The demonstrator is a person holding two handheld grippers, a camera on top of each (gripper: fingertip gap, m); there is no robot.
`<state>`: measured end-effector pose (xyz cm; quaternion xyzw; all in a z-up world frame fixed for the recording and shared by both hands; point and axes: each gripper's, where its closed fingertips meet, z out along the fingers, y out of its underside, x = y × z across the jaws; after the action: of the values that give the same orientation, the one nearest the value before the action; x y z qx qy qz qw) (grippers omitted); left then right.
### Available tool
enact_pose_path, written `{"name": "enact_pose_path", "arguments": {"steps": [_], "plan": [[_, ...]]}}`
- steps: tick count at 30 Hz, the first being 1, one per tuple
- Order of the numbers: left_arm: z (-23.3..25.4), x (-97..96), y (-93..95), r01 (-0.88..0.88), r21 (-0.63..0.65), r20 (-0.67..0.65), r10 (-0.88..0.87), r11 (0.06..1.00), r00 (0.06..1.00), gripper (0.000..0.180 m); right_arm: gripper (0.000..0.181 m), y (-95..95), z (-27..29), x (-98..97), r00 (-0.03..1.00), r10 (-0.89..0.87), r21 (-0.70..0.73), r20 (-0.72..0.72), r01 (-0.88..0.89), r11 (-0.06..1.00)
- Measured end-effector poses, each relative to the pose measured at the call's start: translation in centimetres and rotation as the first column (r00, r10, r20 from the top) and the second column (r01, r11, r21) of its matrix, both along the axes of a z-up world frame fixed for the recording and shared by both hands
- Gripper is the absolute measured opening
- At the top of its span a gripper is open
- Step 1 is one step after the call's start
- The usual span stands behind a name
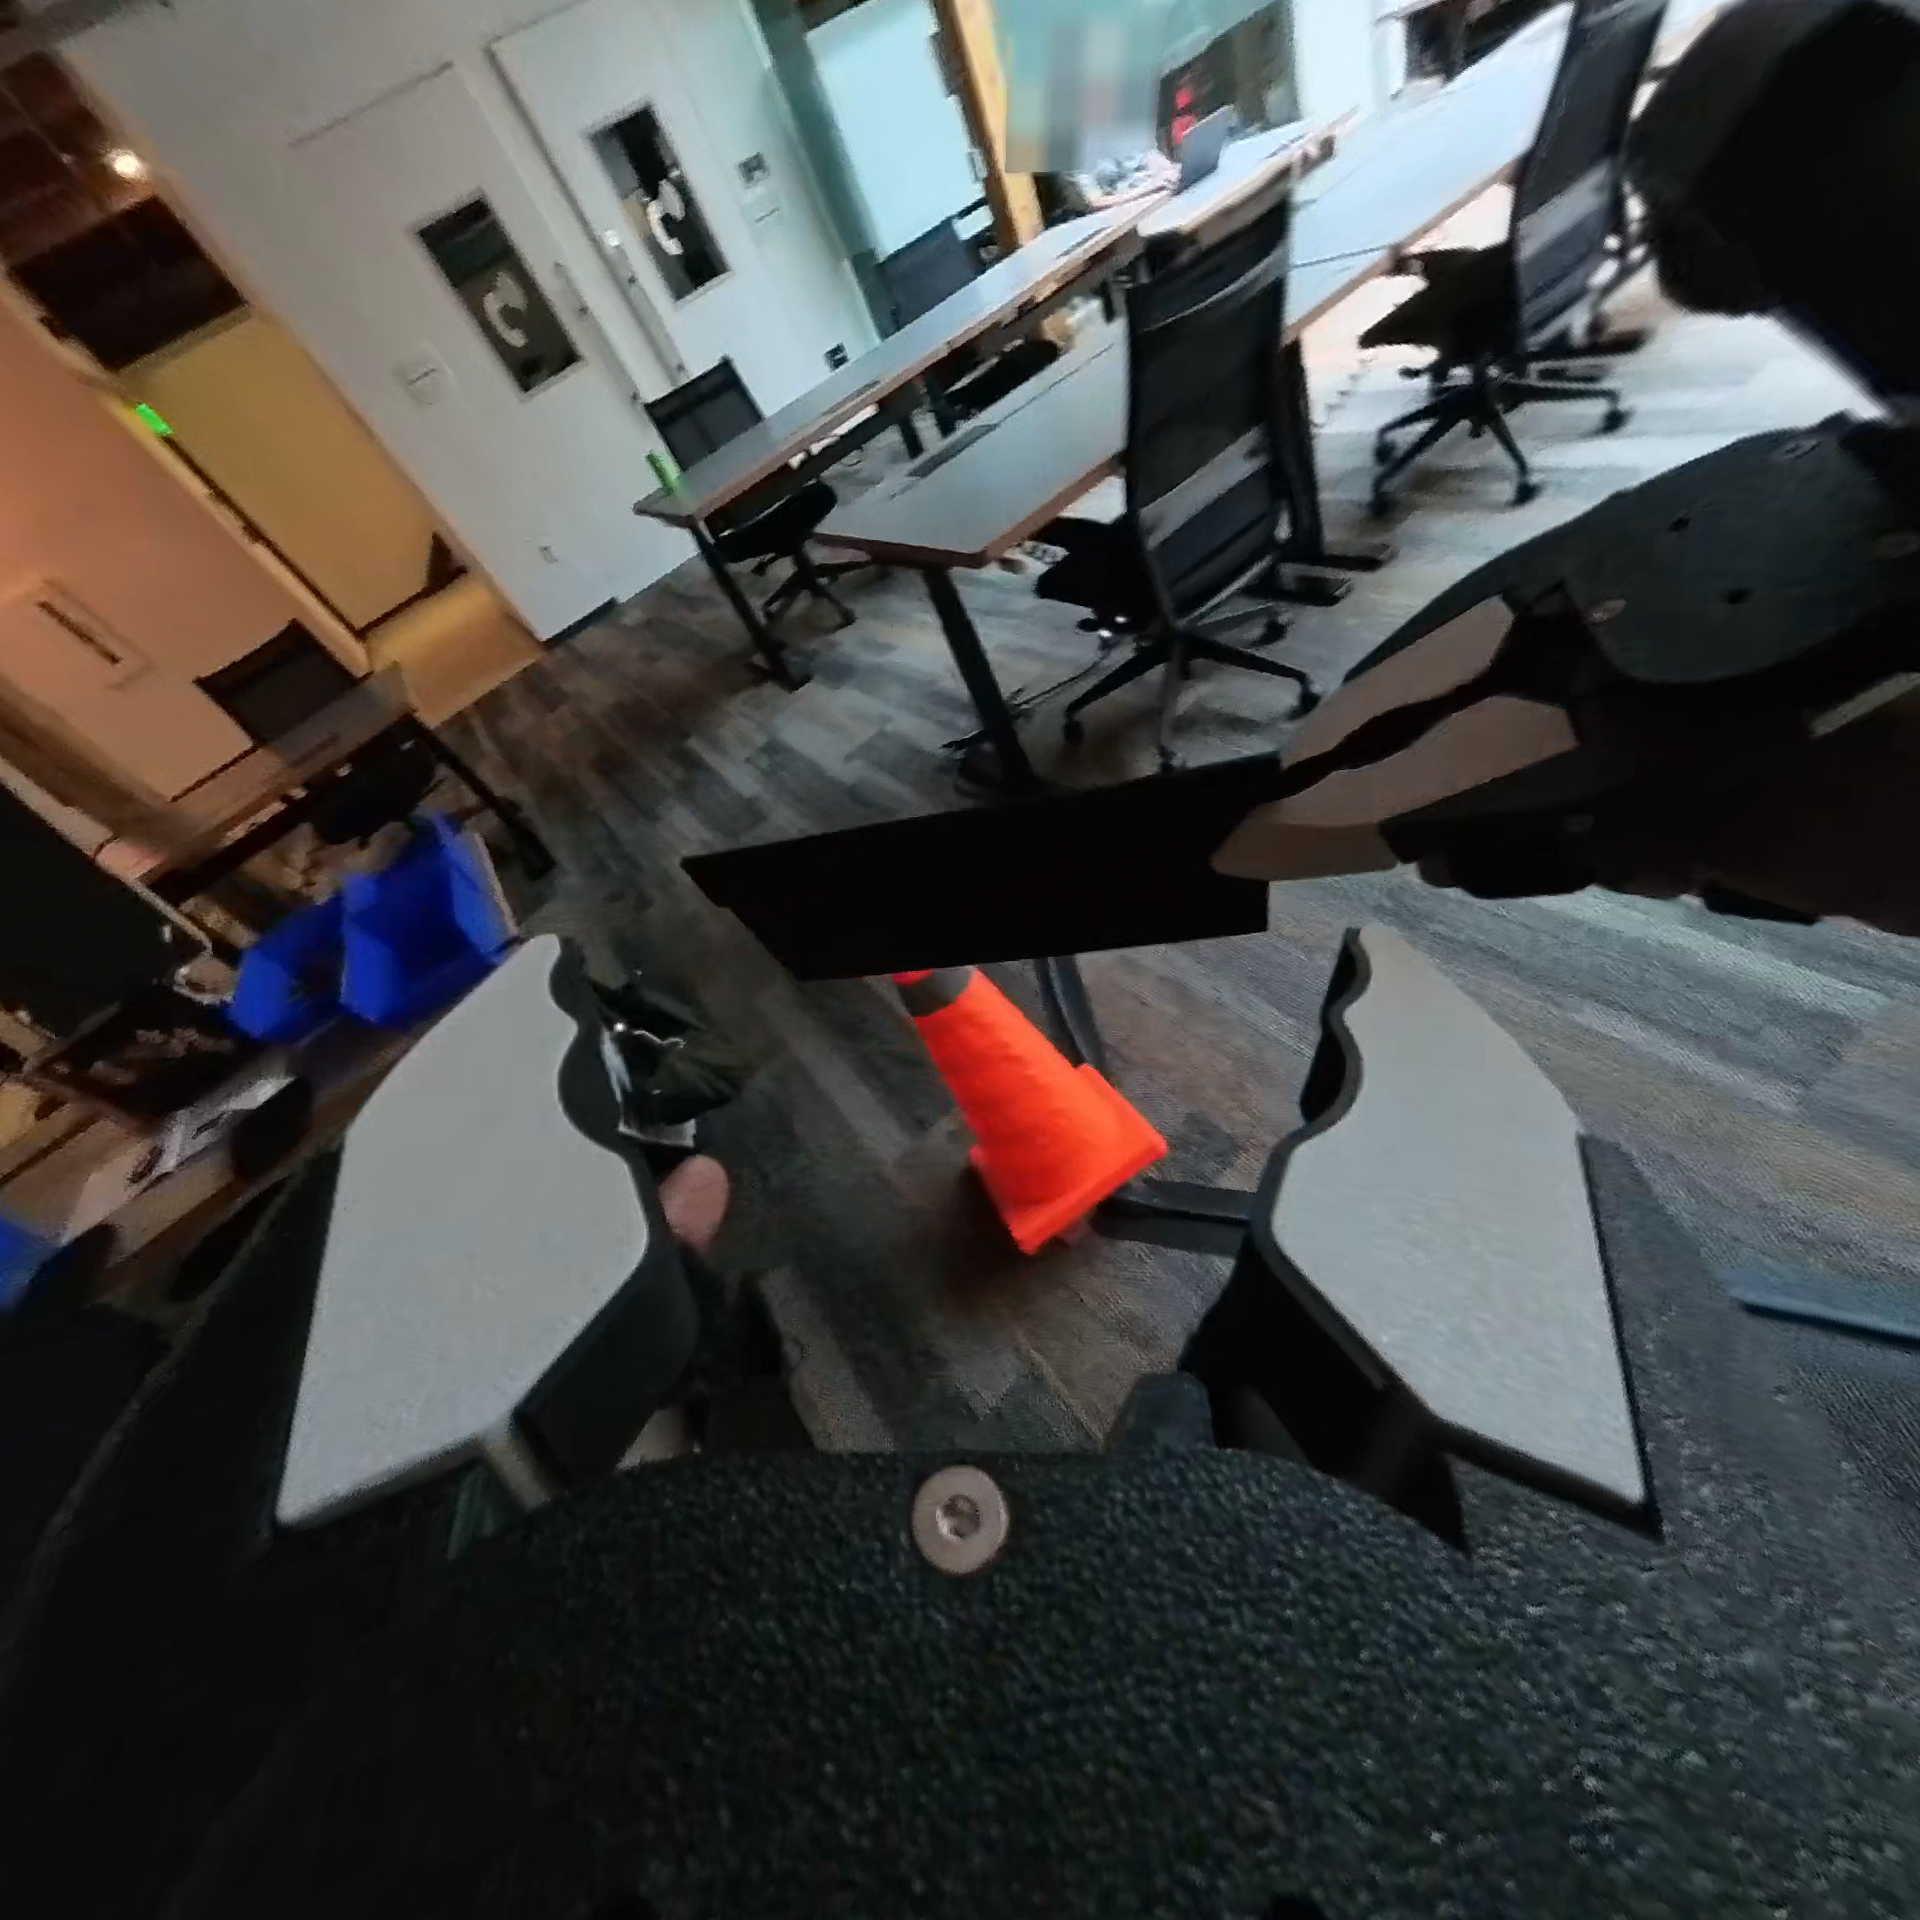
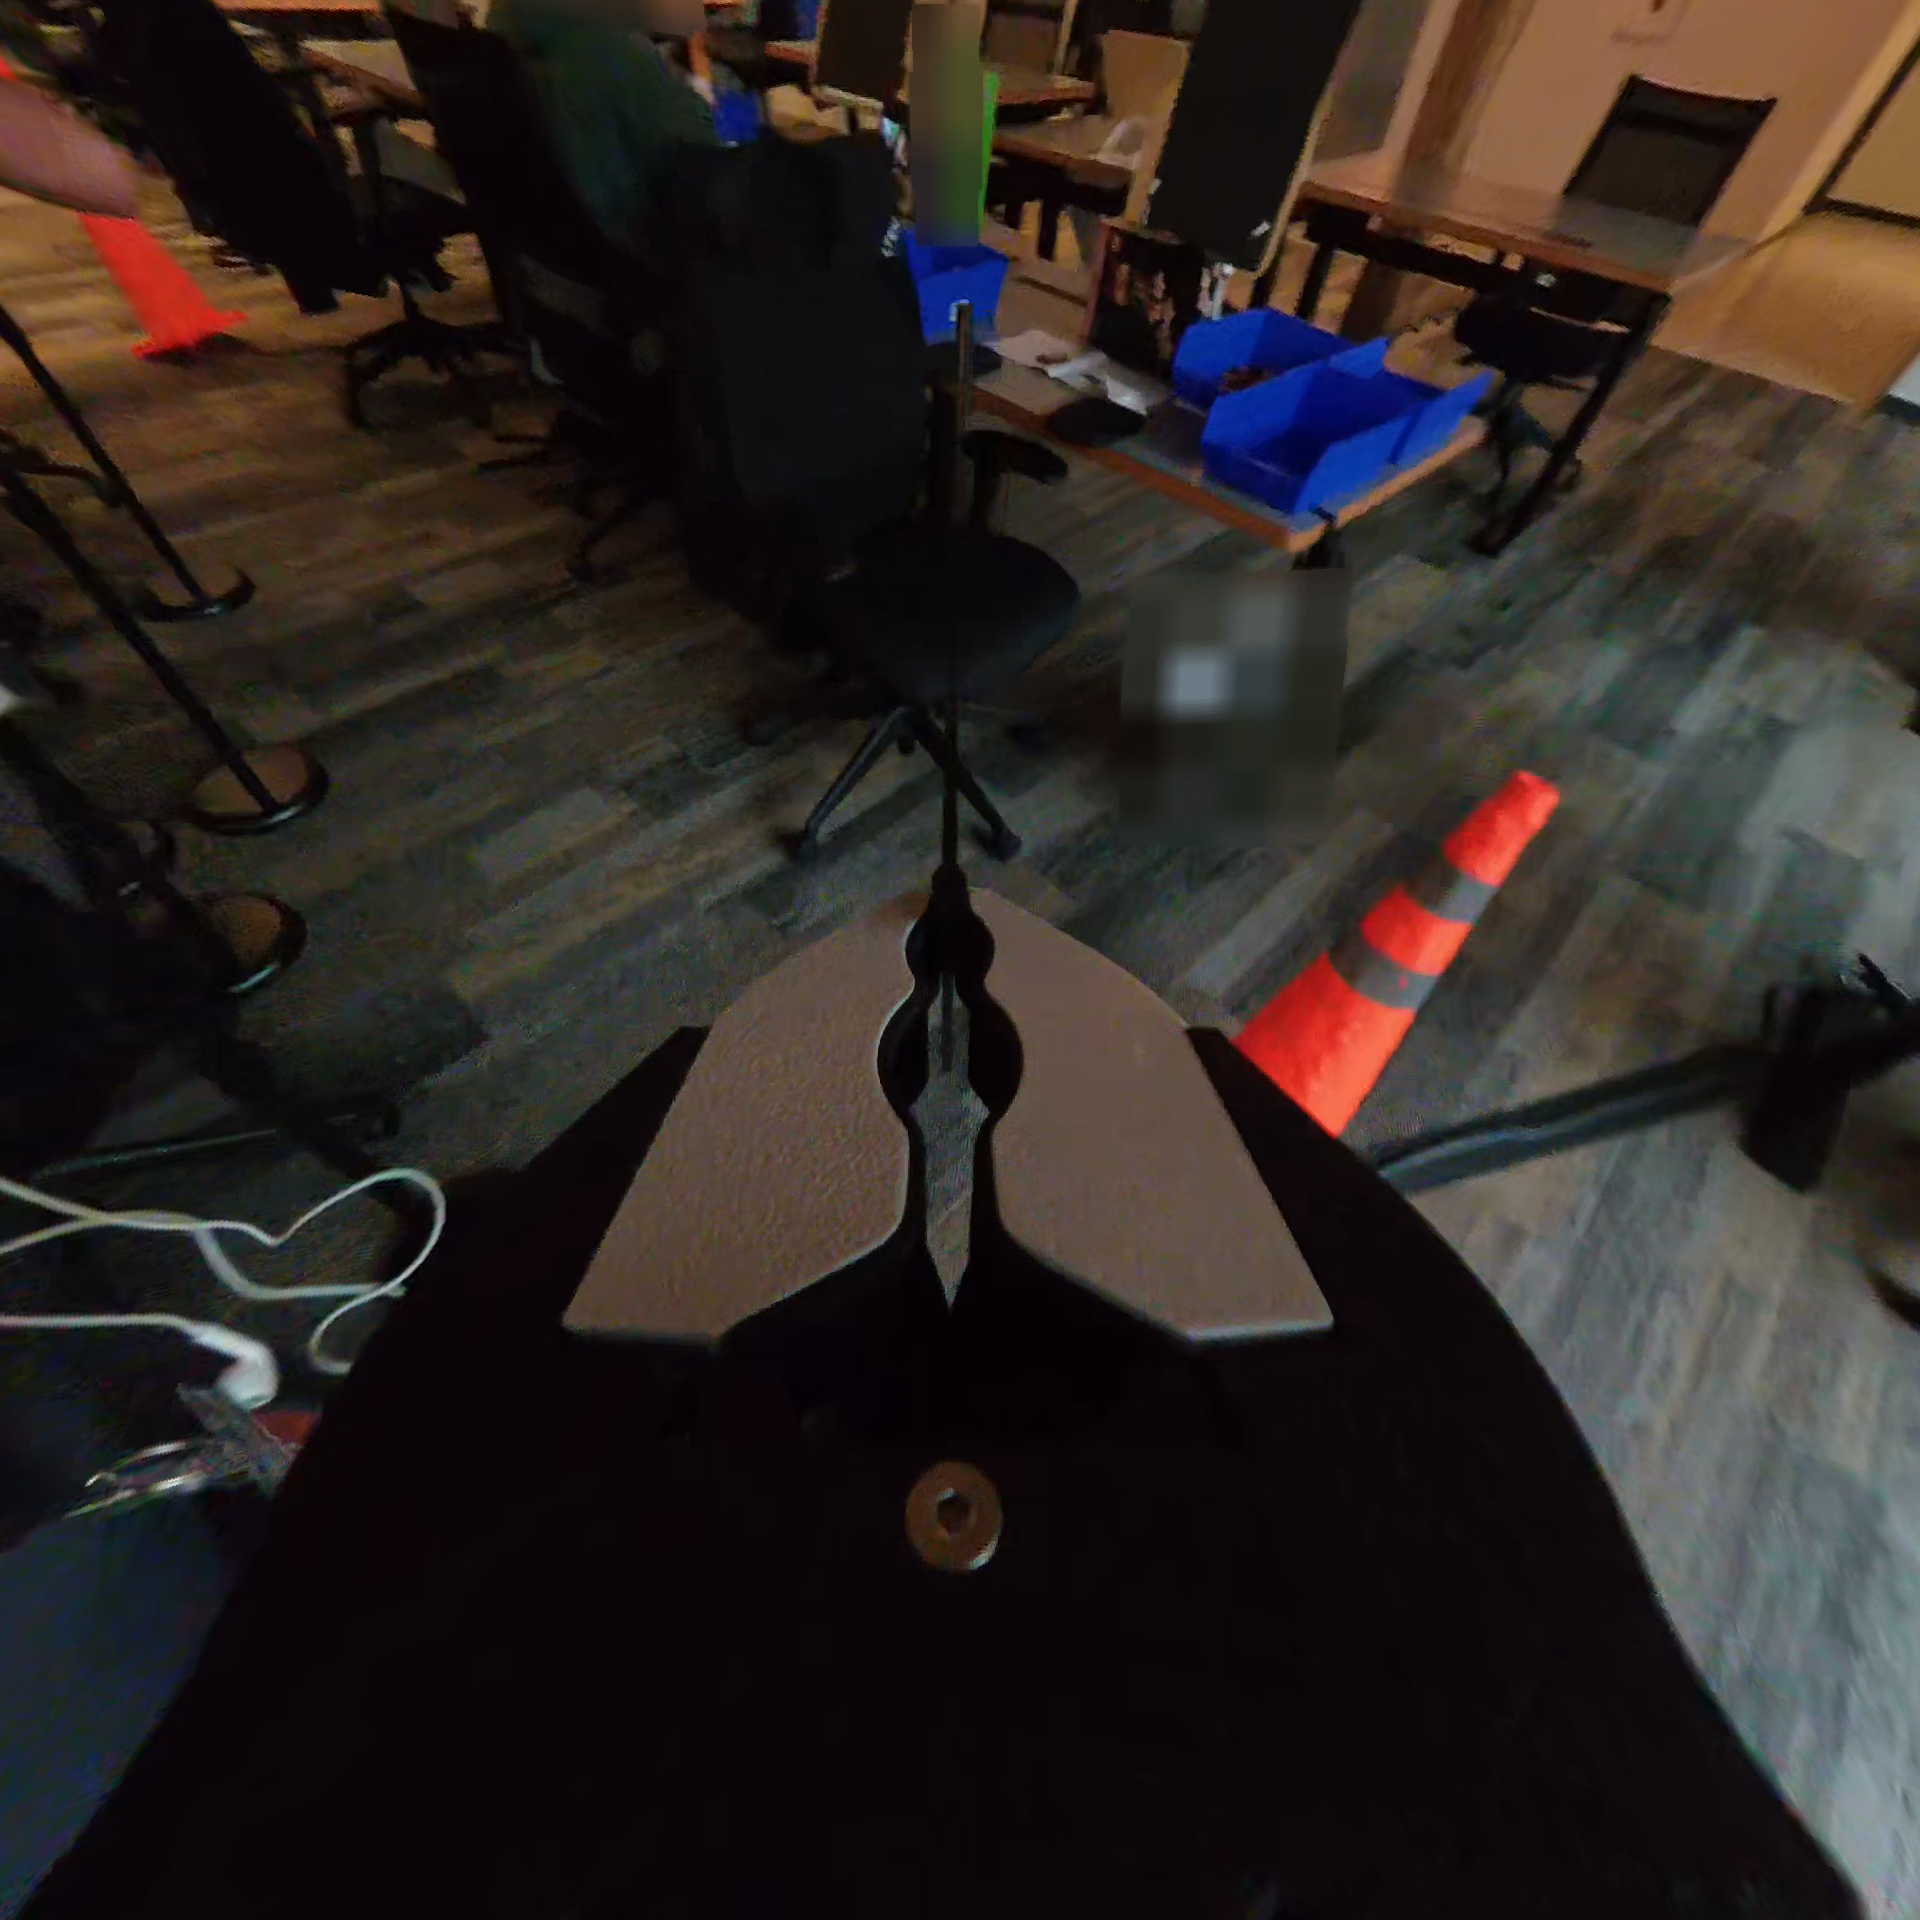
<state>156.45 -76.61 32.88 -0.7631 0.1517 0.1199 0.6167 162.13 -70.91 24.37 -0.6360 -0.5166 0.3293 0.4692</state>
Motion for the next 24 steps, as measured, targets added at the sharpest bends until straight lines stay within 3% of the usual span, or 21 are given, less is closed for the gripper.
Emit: {"name": "enact_pose_path", "arguments": {"steps": [6,10,24], "plan": [[1.1,-15.6,11.7,-0.100,-0.011,0.056,0.100,0.995,0.993,0.127,0.000,14.5,4.0,-19.0,0.989,0.147,0.055,0.010,-0.147,0.988],[-1.1,-24.6,20.1,-0.095,-0.039,0.039,0.096,0.995,0.995,0.127,0.000,22.9,4.2,-30.4,0.978,0.209,0.083,0.000,-0.208,0.975],[0.2,-54.7,44.9,-0.034,-0.020,0.042,0.034,0.999,0.999,0.128,0.001,48.3,1.9,-56.8,0.989,0.136,0.073,0.059,-0.140,0.987]]}}
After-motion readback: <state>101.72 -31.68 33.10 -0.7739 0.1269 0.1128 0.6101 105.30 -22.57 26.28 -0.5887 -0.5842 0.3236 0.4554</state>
